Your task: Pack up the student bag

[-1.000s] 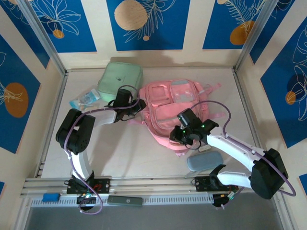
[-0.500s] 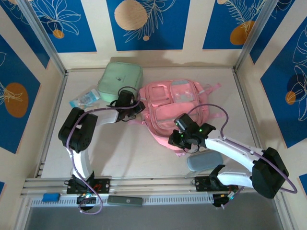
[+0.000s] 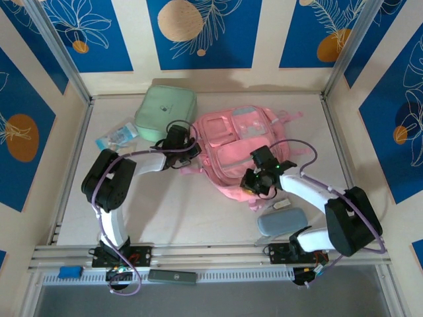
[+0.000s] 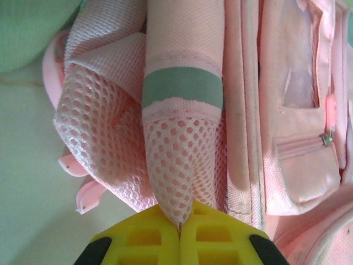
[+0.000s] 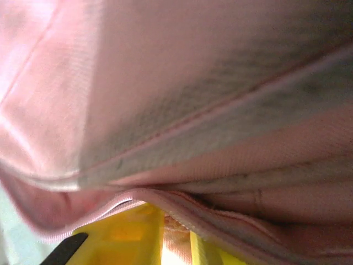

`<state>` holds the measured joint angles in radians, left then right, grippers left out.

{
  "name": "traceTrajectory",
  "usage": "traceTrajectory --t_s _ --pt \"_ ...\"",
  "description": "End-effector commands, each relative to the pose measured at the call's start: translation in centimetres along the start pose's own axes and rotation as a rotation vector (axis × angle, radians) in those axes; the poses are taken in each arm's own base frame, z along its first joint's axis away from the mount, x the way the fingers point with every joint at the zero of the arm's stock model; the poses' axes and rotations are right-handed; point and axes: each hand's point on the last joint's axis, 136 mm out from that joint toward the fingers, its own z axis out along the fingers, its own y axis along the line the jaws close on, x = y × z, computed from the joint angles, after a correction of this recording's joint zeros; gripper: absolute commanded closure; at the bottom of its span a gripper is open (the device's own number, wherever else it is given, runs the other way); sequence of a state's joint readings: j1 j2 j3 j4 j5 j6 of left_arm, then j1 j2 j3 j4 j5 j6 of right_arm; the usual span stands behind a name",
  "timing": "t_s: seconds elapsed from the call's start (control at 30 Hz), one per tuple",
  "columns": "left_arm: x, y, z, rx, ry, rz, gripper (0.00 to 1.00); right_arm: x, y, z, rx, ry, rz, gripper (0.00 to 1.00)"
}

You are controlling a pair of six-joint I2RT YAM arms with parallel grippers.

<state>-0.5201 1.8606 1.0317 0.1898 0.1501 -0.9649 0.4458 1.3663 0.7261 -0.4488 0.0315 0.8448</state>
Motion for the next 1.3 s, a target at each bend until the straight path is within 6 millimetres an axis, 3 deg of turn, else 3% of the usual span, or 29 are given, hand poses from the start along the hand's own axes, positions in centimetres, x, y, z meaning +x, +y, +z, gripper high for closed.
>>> traceTrajectory --t_s 0.0,0.13,0.23,0.33,0.5,0.63,0.77,0.83,1.03,1.27 --pt "2.6 -0.3 -1.2 -0.004 0.036 -0.013 1.0 -6.5 0.2 -0.3 -0.008 -0.174 -0.081 0.81" --pt "4.1 -0.5 -1.2 0.029 0.03 -0.063 1.0 -10.8 0.5 -0.7 -0.016 -0.247 -0.11 0.8" --pt "4.5 -1.3 -0.8 0.041 0.054 -0.068 1.0 -10.7 1.0 -1.7 -0.011 -0.238 -0.134 0.78" --pt "4.6 -1.6 -0.8 0.047 0.034 -0.084 1.0 -8.5 1.1 -3.2 0.003 -0.256 -0.185 0.7" --pt "4.8 -2.1 -0.6 0.062 0.049 -0.103 1.0 -2.7 1.6 -4.0 0.05 -0.185 -0.248 0.61" --pt "4.6 -2.9 -0.8 0.096 0.041 -0.128 1.0 1.3 4.9 -1.8 -0.019 -0.137 -0.315 0.59" --pt "4.6 -4.1 -1.6 0.108 0.037 -0.116 1.0 2.4 9.4 0.9 -0.092 -0.152 -0.428 0.62" --pt "4.5 -4.8 -2.0 0.122 0.031 -0.105 1.0 2.1 10.8 2.0 -0.11 -0.209 -0.485 0.63" --pt "4.6 -6.0 -2.6 0.147 0.028 -0.089 1.0 -0.8 11.4 4.5 -0.121 -0.343 -0.469 0.67" --pt "4.7 -7.0 -2.7 0.161 0.042 -0.067 1.0 -3.5 8.7 4.2 0.037 -0.487 -0.424 0.67"
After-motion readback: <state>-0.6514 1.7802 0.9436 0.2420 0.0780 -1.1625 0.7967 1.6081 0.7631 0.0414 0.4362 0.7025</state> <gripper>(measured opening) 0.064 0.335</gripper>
